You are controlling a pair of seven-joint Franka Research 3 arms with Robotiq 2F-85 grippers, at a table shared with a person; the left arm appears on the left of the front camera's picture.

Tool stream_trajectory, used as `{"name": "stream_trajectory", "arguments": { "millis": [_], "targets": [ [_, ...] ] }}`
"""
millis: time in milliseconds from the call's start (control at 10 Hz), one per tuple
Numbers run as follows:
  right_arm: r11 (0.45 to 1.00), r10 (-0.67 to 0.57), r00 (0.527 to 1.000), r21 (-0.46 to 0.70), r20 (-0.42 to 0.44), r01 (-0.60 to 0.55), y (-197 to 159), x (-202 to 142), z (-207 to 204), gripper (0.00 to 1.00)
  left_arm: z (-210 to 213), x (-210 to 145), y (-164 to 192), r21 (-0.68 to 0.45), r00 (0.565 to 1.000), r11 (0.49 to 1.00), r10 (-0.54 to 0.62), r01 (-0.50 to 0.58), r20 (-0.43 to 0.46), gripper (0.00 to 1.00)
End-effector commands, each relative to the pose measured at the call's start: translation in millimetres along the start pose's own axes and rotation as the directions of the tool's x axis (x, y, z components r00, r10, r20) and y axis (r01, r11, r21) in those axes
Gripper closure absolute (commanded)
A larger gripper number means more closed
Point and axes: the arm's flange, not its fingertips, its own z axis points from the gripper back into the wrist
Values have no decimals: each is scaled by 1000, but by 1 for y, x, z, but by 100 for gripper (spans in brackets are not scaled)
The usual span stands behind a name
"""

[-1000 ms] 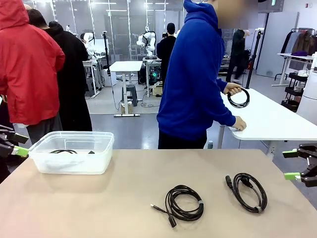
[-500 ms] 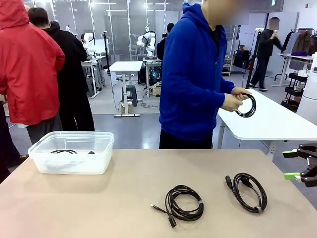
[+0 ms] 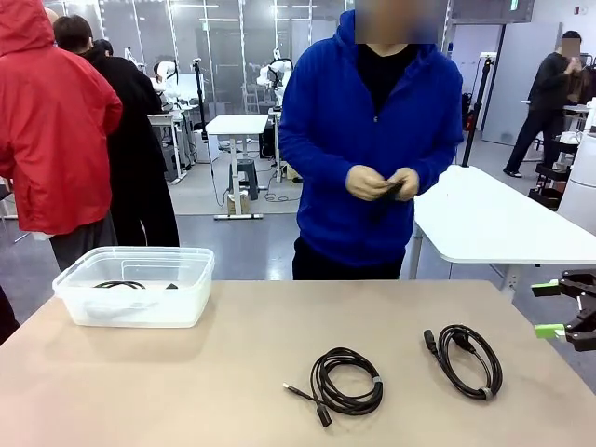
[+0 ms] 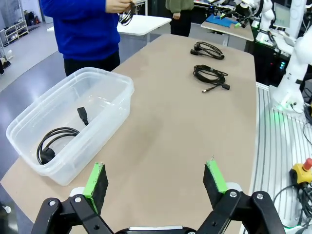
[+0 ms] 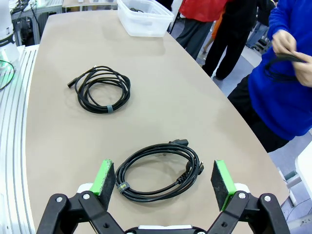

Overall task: Organize and store the cables.
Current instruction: Place the Power Cable into the Organizing box.

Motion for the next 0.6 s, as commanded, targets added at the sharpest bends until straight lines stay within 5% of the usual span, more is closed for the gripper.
{"name": "stream_trajectory", "arguments": {
  "millis": [0,500],
  "targets": [
    [1000,-5,1000,3,-13,5,0,1,1,0,-2,2,-3,40,1000,999,7,-7,11,0],
    [1000,-5,1000,3,-13,5,0,1,1,0,-2,2,-3,40,1000,999,7,-7,11,0]
  ]
}}
